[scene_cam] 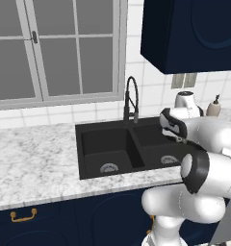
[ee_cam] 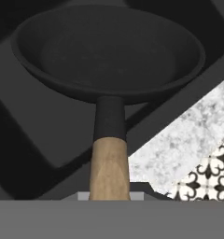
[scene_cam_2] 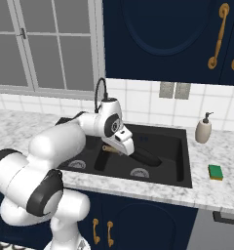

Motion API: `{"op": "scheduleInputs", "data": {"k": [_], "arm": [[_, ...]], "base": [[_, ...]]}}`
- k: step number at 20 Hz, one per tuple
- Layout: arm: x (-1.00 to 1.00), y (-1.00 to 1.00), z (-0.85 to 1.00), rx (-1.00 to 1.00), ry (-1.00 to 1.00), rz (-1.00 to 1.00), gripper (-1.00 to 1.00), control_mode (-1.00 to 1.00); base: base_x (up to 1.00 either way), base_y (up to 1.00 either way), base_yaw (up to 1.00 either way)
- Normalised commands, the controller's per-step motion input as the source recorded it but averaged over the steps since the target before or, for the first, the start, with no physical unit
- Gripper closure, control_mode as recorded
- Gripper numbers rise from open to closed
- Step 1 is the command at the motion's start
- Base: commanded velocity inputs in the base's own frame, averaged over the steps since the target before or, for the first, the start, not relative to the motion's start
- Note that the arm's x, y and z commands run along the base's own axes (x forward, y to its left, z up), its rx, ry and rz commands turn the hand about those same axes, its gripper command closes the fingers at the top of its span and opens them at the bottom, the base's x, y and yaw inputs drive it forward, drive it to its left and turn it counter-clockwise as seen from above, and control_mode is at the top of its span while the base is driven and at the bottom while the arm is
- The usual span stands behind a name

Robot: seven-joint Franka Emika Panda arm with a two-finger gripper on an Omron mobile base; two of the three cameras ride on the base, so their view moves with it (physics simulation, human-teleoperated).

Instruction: Pick the pan and sponge and place them into the sink. Then turn on the water.

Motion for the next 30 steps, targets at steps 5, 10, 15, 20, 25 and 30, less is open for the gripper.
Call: {"op": "scheduleInputs", "data": {"k": [5, 10, 15, 20, 25, 30], "arm": [[0.52, -0.28, -0.28, 0.0, 0.01, 0.04, 1.0, -1.0], [0.52, -0.18, -0.54, 0.0, 0.02, 0.02, 1.0, -1.0], [0.32, -0.21, -0.56, 0.0, 0.07, 0.02, 1.0, -1.0], [0.14, -0.08, -0.5, 0.0, 0.08, 0.01, 1.0, -1.0], [0.16, 0.0, -0.44, 0.0, 0.12, 0.0, 1.0, -1.0], [0.42, -0.05, -0.31, 0.0, 0.02, 0.0, 1.0, -1.0]], "base": [[0.0, 0.0, 0.0], [0.0, 0.0, 0.0], [0.0, 0.0, 0.0], [0.0, 0.0, 0.0], [0.0, 0.0, 0.0], [0.0, 0.0, 0.0]]}}
